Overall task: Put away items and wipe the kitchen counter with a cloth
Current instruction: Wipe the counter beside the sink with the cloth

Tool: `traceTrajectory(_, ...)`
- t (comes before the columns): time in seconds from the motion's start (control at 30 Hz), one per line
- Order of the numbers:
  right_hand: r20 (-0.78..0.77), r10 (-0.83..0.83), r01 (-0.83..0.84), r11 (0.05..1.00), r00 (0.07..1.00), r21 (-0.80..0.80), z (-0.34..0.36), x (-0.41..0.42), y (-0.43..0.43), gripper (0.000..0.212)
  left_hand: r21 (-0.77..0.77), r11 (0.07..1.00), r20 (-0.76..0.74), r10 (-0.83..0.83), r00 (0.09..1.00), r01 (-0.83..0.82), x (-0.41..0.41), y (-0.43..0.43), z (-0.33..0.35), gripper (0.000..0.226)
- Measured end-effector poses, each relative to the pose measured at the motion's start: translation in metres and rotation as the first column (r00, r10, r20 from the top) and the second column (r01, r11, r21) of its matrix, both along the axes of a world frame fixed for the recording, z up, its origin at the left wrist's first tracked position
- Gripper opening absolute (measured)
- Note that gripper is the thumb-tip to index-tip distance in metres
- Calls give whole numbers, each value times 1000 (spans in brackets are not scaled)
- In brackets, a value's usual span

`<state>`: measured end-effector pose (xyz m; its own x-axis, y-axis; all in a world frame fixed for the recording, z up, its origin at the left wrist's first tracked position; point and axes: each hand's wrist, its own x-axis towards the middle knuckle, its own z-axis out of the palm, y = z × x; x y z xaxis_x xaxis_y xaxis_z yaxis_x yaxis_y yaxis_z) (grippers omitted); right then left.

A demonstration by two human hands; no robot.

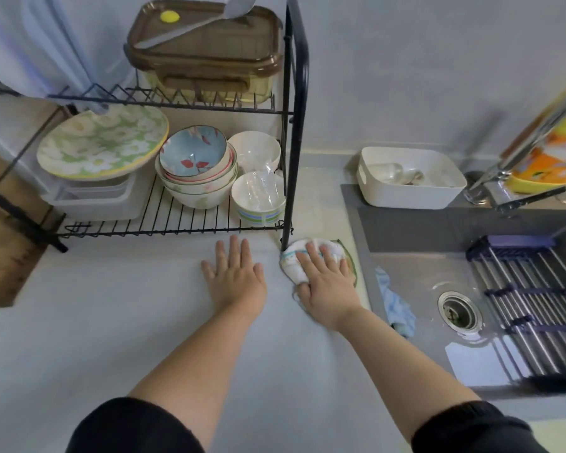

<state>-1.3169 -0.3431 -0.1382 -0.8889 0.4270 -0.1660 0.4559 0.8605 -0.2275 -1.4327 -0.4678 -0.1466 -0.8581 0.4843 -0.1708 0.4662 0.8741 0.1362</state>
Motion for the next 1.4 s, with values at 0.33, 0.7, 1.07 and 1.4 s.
traceTrajectory(0.33,5,249,-249,969,969,-10,4,-38,77,80,2,1000,-47,31,998,-31,1,7,-5,57)
traceTrajectory(0.7,61,335,-338,939,940,55,5,-148,134,55,-8,998,-77,57,995,-58,-1,10,-10,78)
traceTrajectory(1.07,53,452,-452,892,890,-8,3,-84,148,62,35,999,-109,45,993,-41,-4,9,-13,78)
traceTrajectory(1.4,29,250,-251,965,968,75,0,-172,144,54,-14,999,-97,49,994,-50,-5,12,-9,81)
